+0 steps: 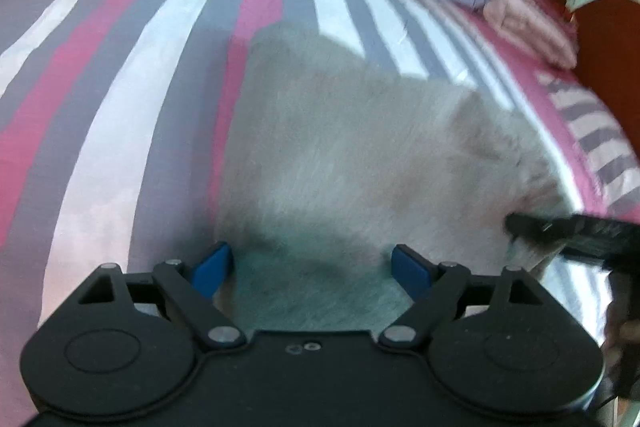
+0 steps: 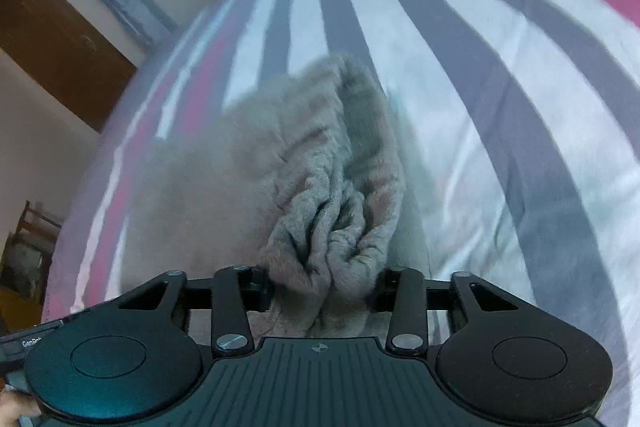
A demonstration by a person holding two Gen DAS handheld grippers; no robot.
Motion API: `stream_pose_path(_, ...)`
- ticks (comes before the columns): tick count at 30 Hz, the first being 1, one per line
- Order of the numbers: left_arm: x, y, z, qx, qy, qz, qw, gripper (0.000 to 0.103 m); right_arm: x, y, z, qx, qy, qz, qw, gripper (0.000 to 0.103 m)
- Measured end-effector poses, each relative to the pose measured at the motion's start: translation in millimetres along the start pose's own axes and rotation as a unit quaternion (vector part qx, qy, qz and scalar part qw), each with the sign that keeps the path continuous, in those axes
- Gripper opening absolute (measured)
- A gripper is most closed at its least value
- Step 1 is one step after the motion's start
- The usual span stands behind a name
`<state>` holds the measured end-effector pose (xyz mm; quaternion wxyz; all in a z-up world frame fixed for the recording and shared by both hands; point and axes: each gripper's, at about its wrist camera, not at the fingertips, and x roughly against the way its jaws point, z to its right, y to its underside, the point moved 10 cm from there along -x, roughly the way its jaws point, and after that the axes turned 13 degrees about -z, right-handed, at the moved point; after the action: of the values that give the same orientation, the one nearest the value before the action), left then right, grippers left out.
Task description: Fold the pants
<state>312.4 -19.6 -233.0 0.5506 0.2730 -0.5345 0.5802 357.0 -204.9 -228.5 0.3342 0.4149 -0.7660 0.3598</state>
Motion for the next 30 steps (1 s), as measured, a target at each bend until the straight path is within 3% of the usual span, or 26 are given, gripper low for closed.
stream_pose_path(4,1,-1,-1,0.001,0.001,-0.001,1.0000,0.082,19,-1,6,-0.007,0.007,0.011,1.000,0.071)
stream_pose_path(5,3,-1,-1,0.002,0.003,-0.001,1.0000,0.081,27,-3,8,-0.005,0.016,0.019,1.000,0.073)
stream_pose_path(9,8,-2,-3,0.006,0.009,0.002,0.9999,0.080,63,-11,7,-0.004,0.028,0.071,0.997,0.073)
stream_pose_path(13,11,-3,-3,0.009,0.006,0.004,0.9999,0.080,81,-19,-35,0.032,-0.017,0.108,0.993,0.073)
stream_pose_path(16,16,-3,-3,0.011,0.001,0.009,0.9999,0.080,66,-17,-66,0.054,-0.044,0.084,0.994,0.073)
stream_pose_path(21,20,-6,-1,0.002,-0.025,0.015,0.9996,0.080,30,-11,-86,0.074,-0.031,0.047,0.996,0.073)
stream_pose_path(24,23,-8,2,-0.010,-0.035,0.022,0.9991,0.081,15,0,-75,0.097,0.017,0.036,0.994,0.073)
stream_pose_path(27,25,-9,5,-0.024,-0.045,0.025,0.9984,0.081,5,14,-54,0.093,0.011,0.021,0.995,0.072)
stream_pose_path(30,29,-12,11,-0.038,-0.053,0.031,0.9974,0.082,12,20,-39,0.095,0.021,0.021,0.995,0.057)
